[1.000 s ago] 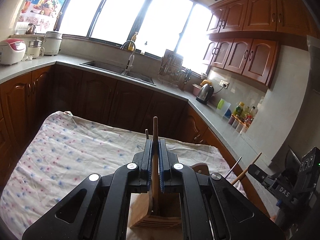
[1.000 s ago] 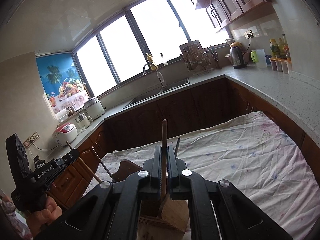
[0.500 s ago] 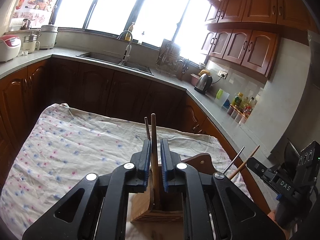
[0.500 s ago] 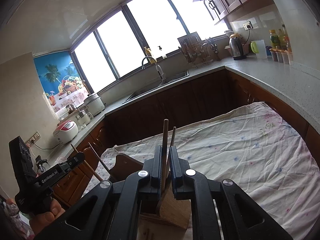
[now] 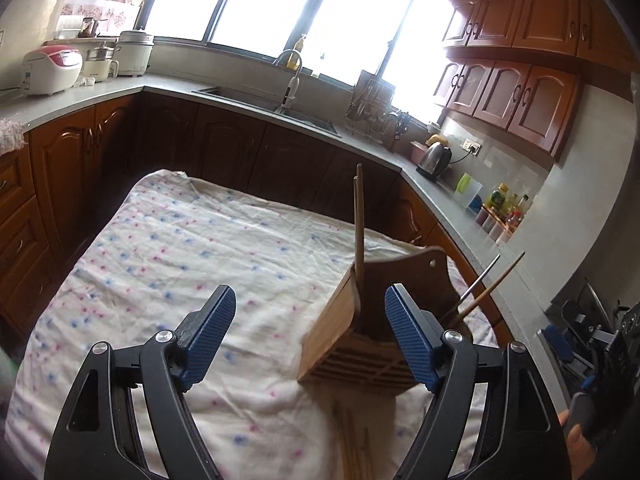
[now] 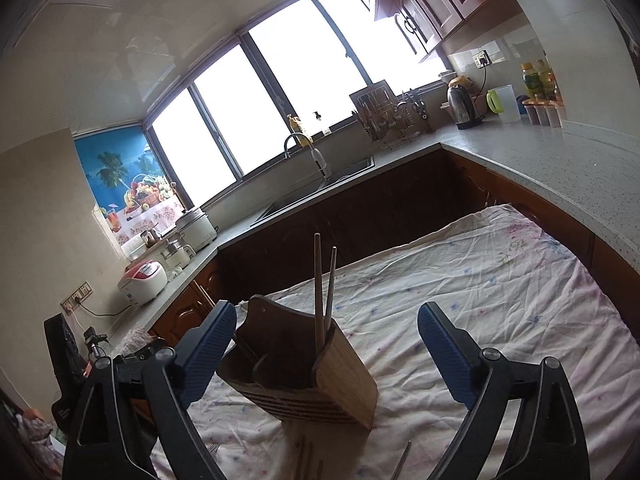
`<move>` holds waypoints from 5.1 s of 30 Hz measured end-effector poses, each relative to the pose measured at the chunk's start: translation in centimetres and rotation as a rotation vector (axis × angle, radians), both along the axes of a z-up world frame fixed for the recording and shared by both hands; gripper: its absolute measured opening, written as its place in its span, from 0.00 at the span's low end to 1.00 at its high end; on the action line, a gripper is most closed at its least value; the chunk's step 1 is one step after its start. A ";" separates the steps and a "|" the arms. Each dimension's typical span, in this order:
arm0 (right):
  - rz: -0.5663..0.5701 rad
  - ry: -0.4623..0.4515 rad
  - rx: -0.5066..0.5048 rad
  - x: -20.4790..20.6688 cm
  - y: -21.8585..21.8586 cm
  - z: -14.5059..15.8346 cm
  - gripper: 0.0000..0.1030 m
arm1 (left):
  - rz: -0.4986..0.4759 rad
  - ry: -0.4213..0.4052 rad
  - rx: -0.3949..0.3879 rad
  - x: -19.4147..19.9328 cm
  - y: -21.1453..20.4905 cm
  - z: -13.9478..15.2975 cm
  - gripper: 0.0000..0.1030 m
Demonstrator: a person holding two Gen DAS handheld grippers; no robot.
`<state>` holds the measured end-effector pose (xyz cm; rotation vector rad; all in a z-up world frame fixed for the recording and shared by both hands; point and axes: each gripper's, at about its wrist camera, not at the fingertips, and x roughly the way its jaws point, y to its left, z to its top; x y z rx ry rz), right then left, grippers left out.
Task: Organize utensils
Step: 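Move the left tool to the bamboo chopsticks while the right tool moves to the steel chopsticks, then close the left tool on a bamboo chopstick while the right tool grasps a steel chopstick, then lift the bamboo chopstick in the left tool over the holder while the right tool carries its steel chopstick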
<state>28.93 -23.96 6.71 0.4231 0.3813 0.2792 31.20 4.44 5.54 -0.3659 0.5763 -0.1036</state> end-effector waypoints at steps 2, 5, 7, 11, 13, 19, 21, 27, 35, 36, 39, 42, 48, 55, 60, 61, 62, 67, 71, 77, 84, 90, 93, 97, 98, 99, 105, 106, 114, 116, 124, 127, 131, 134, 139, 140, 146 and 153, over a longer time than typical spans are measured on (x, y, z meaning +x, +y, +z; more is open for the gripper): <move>0.006 0.012 -0.003 -1.1 0.0 -0.6 0.93 | -0.010 0.032 0.007 -1.2 -0.1 -0.7 0.77; 0.012 0.045 -0.023 -2.7 0.3 -1.8 0.93 | -0.020 0.078 0.023 -3.1 -0.3 -2.0 0.77; 0.012 0.066 -0.041 -3.8 0.5 -2.8 0.93 | -0.032 0.101 0.033 -4.5 -0.5 -2.9 0.77; 0.020 0.116 -0.061 -5.7 0.6 -4.6 0.93 | -0.045 0.148 0.064 -6.5 -1.1 -4.5 0.77; 0.025 0.140 -0.061 -6.5 0.6 -5.6 0.93 | -0.054 0.170 0.065 -7.2 -1.3 -5.3 0.77; 0.027 0.189 -0.070 -8.6 1.0 -7.8 0.93 | -0.071 0.234 0.082 -8.5 -2.0 -7.6 0.77; 0.032 0.204 -0.082 -9.0 1.3 -8.4 0.93 | -0.075 0.251 0.082 -8.7 -2.2 -8.1 0.77; 0.037 0.226 -0.104 -9.4 1.9 -9.4 0.91 | -0.091 0.272 0.083 -8.9 -2.9 -8.8 0.77; 0.037 0.295 -0.133 -7.1 2.3 -10.0 0.54 | -0.157 0.284 0.125 -6.5 -5.3 -8.3 0.67; 0.039 0.307 -0.135 -6.7 2.4 -10.2 0.49 | -0.172 0.292 0.134 -6.0 -5.7 -8.3 0.60; 0.047 0.334 -0.147 -5.3 2.6 -10.7 0.42 | -0.216 0.323 0.137 -4.4 -7.0 -8.8 0.42; 0.056 0.354 -0.163 -3.9 3.0 -11.2 0.37 | -0.247 0.340 0.149 -3.1 -8.1 -9.3 0.29; 0.062 0.418 -0.211 -1.0 3.6 -13.0 0.26 | -0.291 0.381 0.164 -1.0 -9.6 -10.4 0.17; 0.040 0.478 -0.244 1.0 3.5 -15.0 0.22 | -0.314 0.442 0.155 0.9 -10.2 -12.5 0.14; 0.047 0.480 -0.284 1.6 4.0 -15.5 0.22 | -0.326 0.440 0.169 1.4 -10.9 -13.0 0.13; 0.049 0.480 -0.287 1.7 4.1 -15.5 0.22 | -0.327 0.440 0.177 1.5 -11.2 -13.0 0.13; 0.051 0.480 -0.292 1.8 4.1 -15.6 0.22 | -0.331 0.440 0.192 1.6 -11.4 -13.0 0.13; 0.059 0.480 -0.335 2.3 4.7 -15.5 0.22 | -0.342 0.428 0.288 1.8 -12.6 -12.9 0.11; 0.061 0.479 -0.353 2.3 4.9 -15.5 0.19 | -0.365 0.394 0.383 1.3 -13.4 -12.9 0.11; 0.060 0.485 -0.312 2.3 4.0 -15.5 0.07 | -0.395 0.395 0.377 1.1 -13.0 -13.0 0.05; 0.089 0.485 -0.235 1.3 3.7 -15.2 0.06 | -0.445 0.423 0.414 0.3 -12.8 -12.6 0.06; 0.092 0.476 -0.220 0.8 4.0 -14.9 0.06 | -0.449 0.405 0.506 0.6 -14.8 -12.7 0.06; 0.089 0.470 -0.211 0.6 3.8 -14.5 0.06 | -0.453 0.394 0.513 0.7 -15.0 -12.7 0.05; 0.094 0.447 -0.201 -0.1 3.5 -13.4 0.05 | -0.450 0.388 0.411 -0.2 -12.7 -12.0 0.05; 0.097 0.438 -0.199 -0.3 3.5 -13.1 0.05 | -0.446 0.375 0.383 -0.5 -12.1 -11.5 0.05; 0.099 0.427 -0.194 -0.6 3.5 -12.6 0.05 | -0.443 0.354 0.355 -1.1 -11.5 -11.0 0.05; 0.109 0.368 -0.178 -2.6 3.7 -10.2 0.05 | -0.407 0.230 0.212 -4.2 -7.8 -6.8 0.05; 0.114 0.354 -0.173 -2.9 3.7 -9.7 0.05 | -0.396 0.211 0.192 -4.7 -7.2 -6.1 0.05; 0.126 0.250 -0.171 -5.9 4.4 -5.8 0.04 | -0.360 0.110 0.047 -7.6 -4.2 -1.7 0.05; 0.126 0.224 -0.172 -6.4 4.4 -4.8 0.04 | -0.359 0.094 0.035 -8.2 -3.9 -0.9 0.05; 0.128 0.153 -0.176 -8.0 4.5 -2.3 0.04 | -0.355 0.063 0.026 -9.7 -3.3 0.6 0.05; 0.127 0.140 -0.178 -8.3 4.6 -1.9 0.04 | -0.353 0.056 0.025 -10.0 -3.2 0.7 0.05; 0.124 0.127 -0.179 -8.6 4.5 -1.5 0.04 | -0.354 0.050 0.022 -10.1 -3.3 0.9 0.05; 0.120 0.117 -0.178 -8.8 4.3 -1.2 0.04 | -0.355 0.046 0.023 -10.3 -3.3 1.2 0.05; 0.116 0.096 -0.176 -9.1 4.1 -0.4 0.04 | -0.360 0.032 0.027 -10.4 -3.4 1.6 0.05; 0.115 0.092 -0.176 -9.1 4.1 -0.3 0.04 | -0.359 0.028 0.027 -10.4 -3.4 1.7 0.05; 0.113 0.069 -0.175 -9.2 3.8 0.5 0.04 | -0.347 -0.006 0.031 -10.7 -3.5 2.4 0.05; 0.104 0.044 -0.173 -8.9 3.6 1.3 0.04 | -0.325 -0.060 0.042 -10.5 -3.3 3.9 0.04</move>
